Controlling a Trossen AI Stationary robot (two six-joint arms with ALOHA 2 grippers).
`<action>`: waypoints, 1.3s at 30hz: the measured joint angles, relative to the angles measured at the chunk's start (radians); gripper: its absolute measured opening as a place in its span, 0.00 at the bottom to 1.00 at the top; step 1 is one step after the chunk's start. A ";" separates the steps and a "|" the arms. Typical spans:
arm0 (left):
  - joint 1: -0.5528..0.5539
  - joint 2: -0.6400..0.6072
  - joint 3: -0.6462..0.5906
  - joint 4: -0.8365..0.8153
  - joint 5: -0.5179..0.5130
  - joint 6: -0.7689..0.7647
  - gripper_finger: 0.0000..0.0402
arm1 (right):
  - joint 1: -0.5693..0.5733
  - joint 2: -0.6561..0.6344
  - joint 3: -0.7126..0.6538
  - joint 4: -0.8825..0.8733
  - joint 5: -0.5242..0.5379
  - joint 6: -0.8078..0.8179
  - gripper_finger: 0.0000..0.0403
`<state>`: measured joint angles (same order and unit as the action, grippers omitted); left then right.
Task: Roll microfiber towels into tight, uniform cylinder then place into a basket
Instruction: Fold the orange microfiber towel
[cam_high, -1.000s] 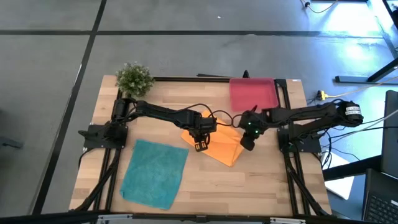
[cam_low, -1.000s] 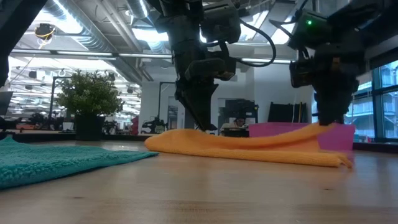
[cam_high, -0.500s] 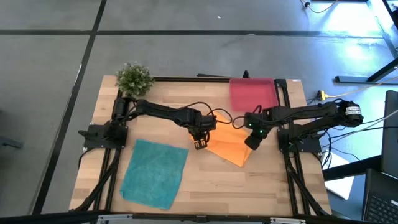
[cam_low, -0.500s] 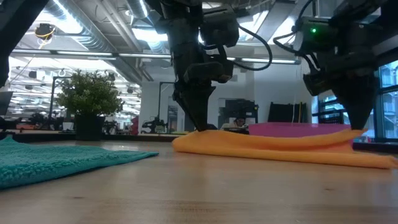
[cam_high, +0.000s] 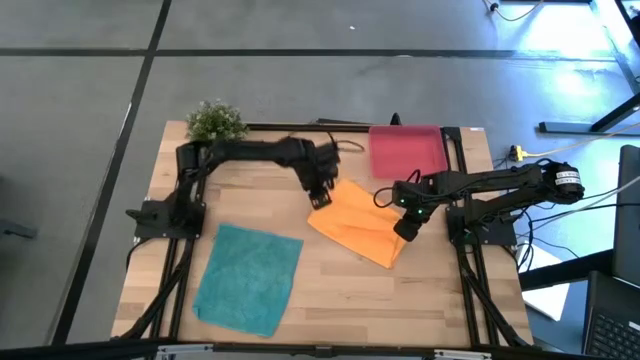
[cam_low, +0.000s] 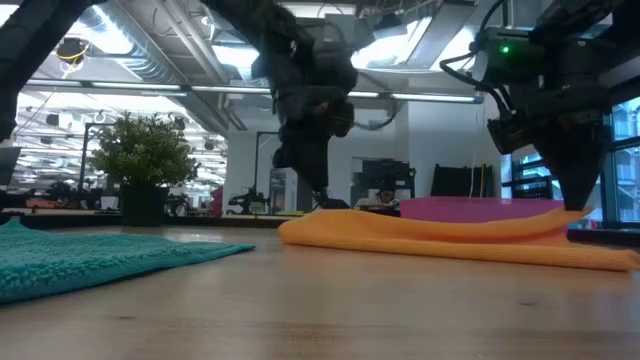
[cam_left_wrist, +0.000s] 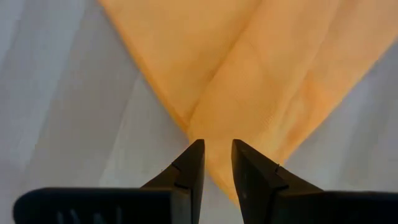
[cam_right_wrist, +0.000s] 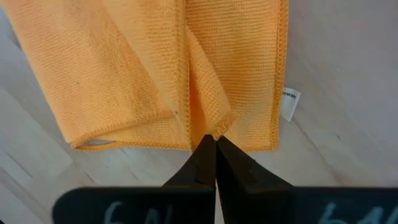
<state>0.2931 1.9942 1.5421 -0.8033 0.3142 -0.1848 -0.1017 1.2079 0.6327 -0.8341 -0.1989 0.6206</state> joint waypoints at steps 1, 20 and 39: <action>0.024 0.000 0.000 -0.011 0.060 -0.015 0.18 | 0.000 0.000 0.000 0.000 0.008 0.000 0.00; 0.085 0.050 -0.044 -0.010 0.241 -0.219 0.18 | 0.000 0.000 0.000 0.017 0.024 0.061 0.00; 0.070 0.050 -0.151 0.174 0.164 -0.279 0.18 | 0.000 0.000 0.000 0.022 0.022 0.085 0.00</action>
<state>0.3632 2.0438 1.3914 -0.6291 0.4785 -0.4641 -0.1013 1.2083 0.6327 -0.8124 -0.1765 0.7052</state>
